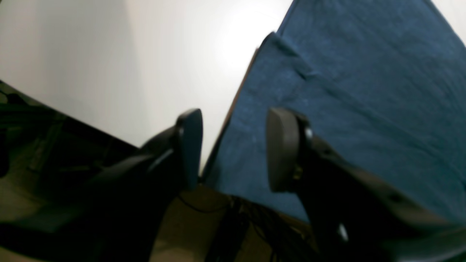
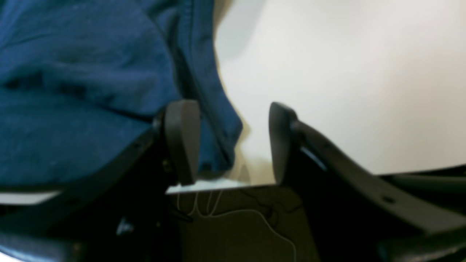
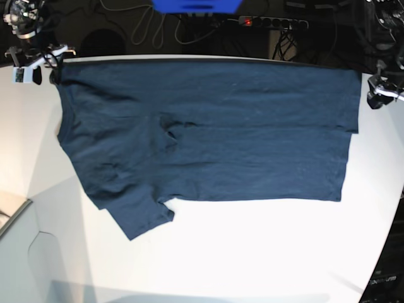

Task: Layout the t-shirt on the table in an organized manner, then fold the t-shirt properly
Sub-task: 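Release the shirt edge and move both grippers toward the hem, then grasp the shirt's hem corners with both grippers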

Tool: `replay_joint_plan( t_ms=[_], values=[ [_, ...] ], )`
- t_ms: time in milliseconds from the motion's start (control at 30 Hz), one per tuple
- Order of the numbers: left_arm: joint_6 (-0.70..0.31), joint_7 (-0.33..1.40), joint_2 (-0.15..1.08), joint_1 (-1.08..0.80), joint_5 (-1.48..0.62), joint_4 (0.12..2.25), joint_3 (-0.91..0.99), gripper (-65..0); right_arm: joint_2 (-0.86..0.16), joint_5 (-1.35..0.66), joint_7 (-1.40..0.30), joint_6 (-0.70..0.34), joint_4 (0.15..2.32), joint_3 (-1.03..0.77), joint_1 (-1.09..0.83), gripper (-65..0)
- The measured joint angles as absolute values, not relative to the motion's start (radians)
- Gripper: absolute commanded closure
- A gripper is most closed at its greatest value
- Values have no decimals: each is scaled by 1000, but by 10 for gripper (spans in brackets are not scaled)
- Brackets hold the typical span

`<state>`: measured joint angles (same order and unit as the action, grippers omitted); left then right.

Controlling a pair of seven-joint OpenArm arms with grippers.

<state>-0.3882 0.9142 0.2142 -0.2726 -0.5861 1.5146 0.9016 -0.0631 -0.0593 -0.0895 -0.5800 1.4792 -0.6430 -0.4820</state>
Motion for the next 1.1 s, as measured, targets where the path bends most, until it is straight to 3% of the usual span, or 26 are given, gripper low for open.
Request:
replay_joint_plan(
  t_ms=[233, 500, 767, 1000, 1100],
  values=[
    [-389, 908, 216, -183, -589, 1513, 902, -423, -63, -49, -103, -580, 1482, -638, -407, -367],
    [-386, 909, 214, -18, -514, 1510, 899, -423, -94, 30, -101, -588, 1454, -534, -200, -388],
    [-391, 905, 214, 274, -270, 1259, 895, -424, -98, 257, -101, -598, 1132, -511, 142, -389],
    [-385, 646, 221, 341, -117, 1075, 688, -424, -156, 307, -90, -590, 836, -510, 338, -388],
    [-384, 525, 216, 351, -72, 975, 627, -424, -192, 308, -88, -513, 718, -510, 385, -389]
  ],
)
